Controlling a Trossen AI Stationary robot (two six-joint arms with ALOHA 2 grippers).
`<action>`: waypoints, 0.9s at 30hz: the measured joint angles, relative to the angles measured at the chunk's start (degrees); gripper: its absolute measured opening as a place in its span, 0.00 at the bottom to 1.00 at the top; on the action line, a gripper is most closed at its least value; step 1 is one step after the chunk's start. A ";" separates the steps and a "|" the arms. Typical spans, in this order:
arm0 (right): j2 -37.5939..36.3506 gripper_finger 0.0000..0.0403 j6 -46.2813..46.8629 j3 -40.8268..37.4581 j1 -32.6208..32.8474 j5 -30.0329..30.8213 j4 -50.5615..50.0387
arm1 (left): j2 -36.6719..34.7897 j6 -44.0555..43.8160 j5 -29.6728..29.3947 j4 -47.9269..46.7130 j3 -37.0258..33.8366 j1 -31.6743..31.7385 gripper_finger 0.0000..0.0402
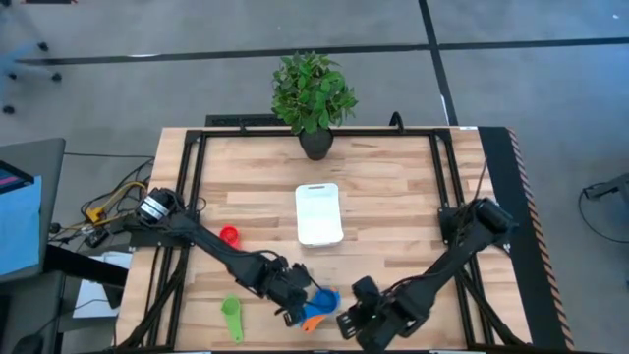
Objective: Nest measuring cups in basket
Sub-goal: Stack the blue measuring cup on top of the orange measuring cup
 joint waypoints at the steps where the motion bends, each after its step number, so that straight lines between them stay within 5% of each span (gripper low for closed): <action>1: 1.00 0.31 -0.46 -0.01 -0.13 -0.76 1.38 | 0.00 0.26 -0.08 0.18 0.00 -0.28 0.15; 18: 6.94 0.31 -6.32 -0.01 -3.60 -0.15 7.84 | 0.04 3.08 -1.70 13.61 -0.03 -3.67 0.15; 27: 6.85 0.32 -6.85 -0.01 -4.20 -0.15 8.34 | -2.09 3.19 -15.03 -8.58 1.22 -2.47 0.15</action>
